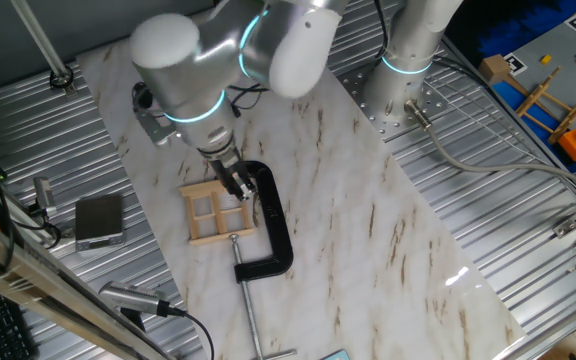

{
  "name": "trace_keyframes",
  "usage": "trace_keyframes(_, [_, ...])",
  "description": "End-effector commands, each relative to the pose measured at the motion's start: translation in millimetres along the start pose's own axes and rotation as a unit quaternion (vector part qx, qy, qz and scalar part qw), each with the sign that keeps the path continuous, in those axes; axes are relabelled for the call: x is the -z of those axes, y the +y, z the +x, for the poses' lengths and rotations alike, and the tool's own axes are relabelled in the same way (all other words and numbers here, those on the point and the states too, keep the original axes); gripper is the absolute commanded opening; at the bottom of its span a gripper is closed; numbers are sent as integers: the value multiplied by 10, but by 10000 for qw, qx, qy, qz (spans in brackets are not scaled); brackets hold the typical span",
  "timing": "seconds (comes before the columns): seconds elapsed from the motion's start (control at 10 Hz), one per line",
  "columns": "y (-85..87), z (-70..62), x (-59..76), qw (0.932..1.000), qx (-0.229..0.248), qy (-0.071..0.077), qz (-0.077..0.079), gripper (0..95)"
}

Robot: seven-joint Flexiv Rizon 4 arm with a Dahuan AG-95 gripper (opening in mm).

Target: Close a sliding window

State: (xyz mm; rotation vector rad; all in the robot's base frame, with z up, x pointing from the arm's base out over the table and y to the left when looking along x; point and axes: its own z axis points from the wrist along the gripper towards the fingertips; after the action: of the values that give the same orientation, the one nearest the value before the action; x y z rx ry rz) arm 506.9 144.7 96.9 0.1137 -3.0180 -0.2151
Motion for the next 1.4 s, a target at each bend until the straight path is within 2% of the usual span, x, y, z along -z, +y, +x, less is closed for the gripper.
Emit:
trace_keyframes(0.1, [-38,-72,-129,9998,136,28,156,0])
trace_keyframes(0.4, [-109,-187,-312,9995,183,9,255,0])
trace_keyframes(0.6, [-138,-212,-376,9994,192,-9,304,0])
trace_keyframes(1.0, [-125,-193,-334,9993,-10,-70,378,0])
trace_keyframes(1.1, [-125,-193,-334,9989,-198,-112,414,0])
trace_keyframes(1.4, [-125,-193,-334,9969,-615,-295,396,0])
